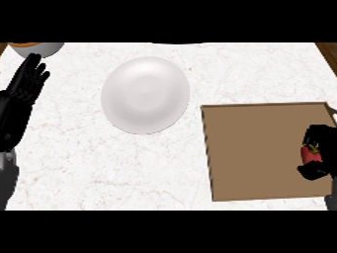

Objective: Pick the bell pepper from the tray and place it in the plate

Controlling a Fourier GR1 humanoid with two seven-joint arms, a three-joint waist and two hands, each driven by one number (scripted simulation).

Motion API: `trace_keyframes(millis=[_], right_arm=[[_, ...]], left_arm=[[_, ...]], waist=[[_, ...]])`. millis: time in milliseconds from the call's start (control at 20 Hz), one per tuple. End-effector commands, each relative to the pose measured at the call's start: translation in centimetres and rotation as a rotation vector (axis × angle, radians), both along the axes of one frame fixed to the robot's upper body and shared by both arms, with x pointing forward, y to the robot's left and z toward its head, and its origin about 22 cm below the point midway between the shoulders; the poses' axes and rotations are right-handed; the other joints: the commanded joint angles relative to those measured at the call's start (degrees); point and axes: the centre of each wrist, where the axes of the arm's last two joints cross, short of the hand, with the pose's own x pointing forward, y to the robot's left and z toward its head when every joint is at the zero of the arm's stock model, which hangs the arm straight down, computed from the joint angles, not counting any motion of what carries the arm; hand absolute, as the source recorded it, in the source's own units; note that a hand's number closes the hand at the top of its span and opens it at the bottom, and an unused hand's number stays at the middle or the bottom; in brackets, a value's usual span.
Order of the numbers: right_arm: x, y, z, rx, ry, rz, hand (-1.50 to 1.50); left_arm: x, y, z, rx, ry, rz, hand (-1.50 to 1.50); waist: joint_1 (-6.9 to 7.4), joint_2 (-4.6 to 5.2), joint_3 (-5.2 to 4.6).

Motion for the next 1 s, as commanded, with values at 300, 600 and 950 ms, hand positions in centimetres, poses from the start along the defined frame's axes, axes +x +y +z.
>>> trace_keyframes(millis=[300,600,950], right_arm=[[-4.0,10.4,8.6,0.245,-0.315,0.159,1.50],[-2.9,16.0,12.2,0.422,-0.433,0.259,1.50],[0.4,22.3,13.3,0.418,-0.377,0.337,1.50]], left_arm=[[0.2,0.1,-1.1,0.010,0.002,-0.018,0.00],[0.8,-1.0,-0.2,-0.001,-0.007,-0.041,0.00],[0.8,-1.9,0.2,-0.002,0.000,-0.065,0.00]], waist=[[1.31,0.79,0.74],[2.62,1.05,0.80],[2.79,1.11,0.82]])
